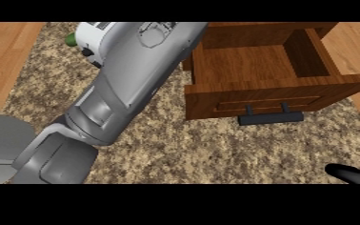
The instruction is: Pick up the can, place it into the drawer and close the drawer
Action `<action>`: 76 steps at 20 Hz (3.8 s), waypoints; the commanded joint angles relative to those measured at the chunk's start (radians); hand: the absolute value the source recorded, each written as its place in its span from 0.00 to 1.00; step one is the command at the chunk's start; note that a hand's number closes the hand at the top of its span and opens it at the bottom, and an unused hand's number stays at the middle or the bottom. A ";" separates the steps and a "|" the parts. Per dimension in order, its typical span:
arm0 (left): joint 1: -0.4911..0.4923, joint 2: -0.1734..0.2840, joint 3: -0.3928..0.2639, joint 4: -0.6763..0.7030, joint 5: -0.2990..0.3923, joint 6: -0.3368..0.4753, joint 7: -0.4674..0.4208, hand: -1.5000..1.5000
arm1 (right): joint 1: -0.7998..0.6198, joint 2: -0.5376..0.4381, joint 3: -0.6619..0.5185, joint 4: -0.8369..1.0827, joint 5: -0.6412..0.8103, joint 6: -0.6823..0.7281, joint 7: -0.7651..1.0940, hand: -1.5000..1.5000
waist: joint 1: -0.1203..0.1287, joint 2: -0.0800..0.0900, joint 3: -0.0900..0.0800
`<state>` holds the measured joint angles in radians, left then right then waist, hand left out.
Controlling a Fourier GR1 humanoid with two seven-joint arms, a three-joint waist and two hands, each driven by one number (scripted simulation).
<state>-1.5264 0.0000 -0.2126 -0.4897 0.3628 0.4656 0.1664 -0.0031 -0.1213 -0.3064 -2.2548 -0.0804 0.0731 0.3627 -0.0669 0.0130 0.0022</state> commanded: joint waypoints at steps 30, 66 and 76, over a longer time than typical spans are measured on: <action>-0.113 0.000 -0.073 0.170 0.244 0.186 -0.147 0.00 | -0.230 -0.192 0.262 0.202 0.521 0.036 -0.156 0.00 | 0.004 0.016 0.000; 0.002 0.191 -0.072 0.025 0.158 0.077 -0.019 0.00 | -0.892 -0.033 0.304 1.627 1.149 -0.703 -0.421 0.00 | 0.135 0.000 -0.001; 0.147 0.244 -0.095 -0.162 0.150 0.048 0.024 0.00 | -1.105 -0.083 0.239 1.839 1.160 -0.750 -0.420 0.00 | 0.183 -0.001 -0.002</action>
<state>-1.4183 0.2235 -0.2965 -0.5836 0.5144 0.5273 0.1610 -1.0377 -0.1897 -0.0405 -0.4782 1.0732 -0.6197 -0.0616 0.0917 0.0161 0.0032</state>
